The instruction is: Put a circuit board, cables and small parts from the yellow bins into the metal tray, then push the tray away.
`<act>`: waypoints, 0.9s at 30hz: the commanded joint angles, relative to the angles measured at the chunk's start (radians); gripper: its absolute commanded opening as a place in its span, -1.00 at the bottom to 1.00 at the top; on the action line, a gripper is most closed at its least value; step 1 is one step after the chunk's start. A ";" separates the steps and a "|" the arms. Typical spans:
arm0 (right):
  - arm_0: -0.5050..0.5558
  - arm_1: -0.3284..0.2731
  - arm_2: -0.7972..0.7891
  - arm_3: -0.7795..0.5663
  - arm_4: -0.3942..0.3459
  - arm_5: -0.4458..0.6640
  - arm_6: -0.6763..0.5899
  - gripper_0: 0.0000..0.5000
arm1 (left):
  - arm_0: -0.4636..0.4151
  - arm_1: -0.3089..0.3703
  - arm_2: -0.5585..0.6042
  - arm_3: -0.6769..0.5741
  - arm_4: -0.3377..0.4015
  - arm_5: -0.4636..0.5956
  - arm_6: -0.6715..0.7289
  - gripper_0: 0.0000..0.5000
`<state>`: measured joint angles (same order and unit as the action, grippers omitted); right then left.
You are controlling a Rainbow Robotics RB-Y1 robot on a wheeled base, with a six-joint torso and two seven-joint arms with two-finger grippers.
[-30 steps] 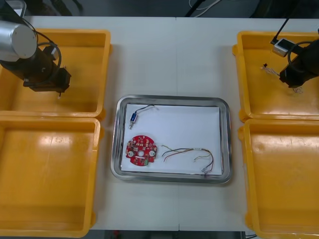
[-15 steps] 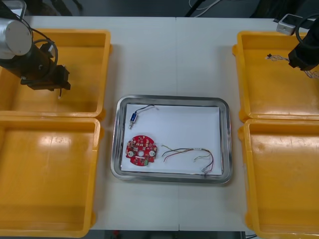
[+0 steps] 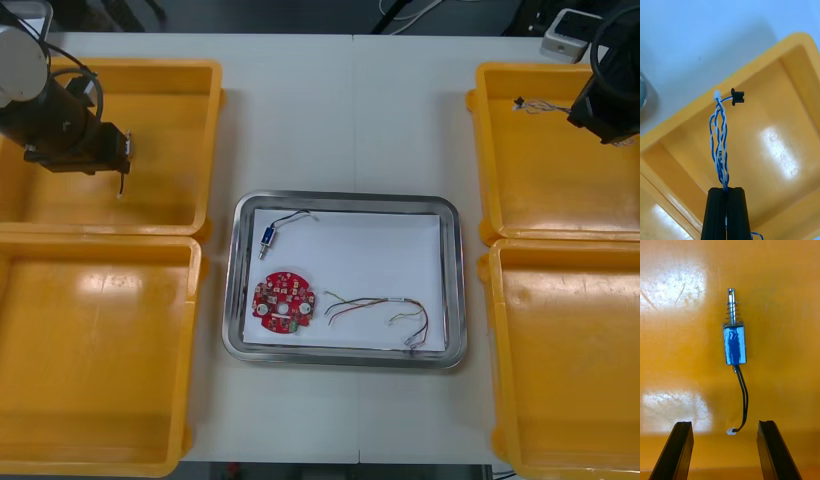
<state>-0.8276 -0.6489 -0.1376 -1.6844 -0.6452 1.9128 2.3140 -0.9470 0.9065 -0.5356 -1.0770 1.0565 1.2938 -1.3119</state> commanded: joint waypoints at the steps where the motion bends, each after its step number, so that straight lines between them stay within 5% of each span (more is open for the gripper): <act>1: 0.036 -0.011 -0.020 -0.086 -0.077 0.007 -0.045 -1.00 | -0.065 0.049 0.028 -0.003 -0.009 0.033 0.085 1.00; 16: 0.119 -0.011 0.138 -0.322 -0.120 0.007 -0.094 -1.00 | -0.168 -0.003 0.029 0.124 -0.047 0.025 0.086 1.00; 27: 0.087 0.011 0.323 -0.431 -0.159 0.007 -0.193 -1.00 | -0.205 -0.100 0.029 0.270 -0.090 -0.123 0.071 1.00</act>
<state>-0.7127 -0.6482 0.1362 -2.0722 -0.7891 1.9166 2.1295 -1.0962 0.8378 -0.5320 -0.8265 0.9817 1.2083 -1.3081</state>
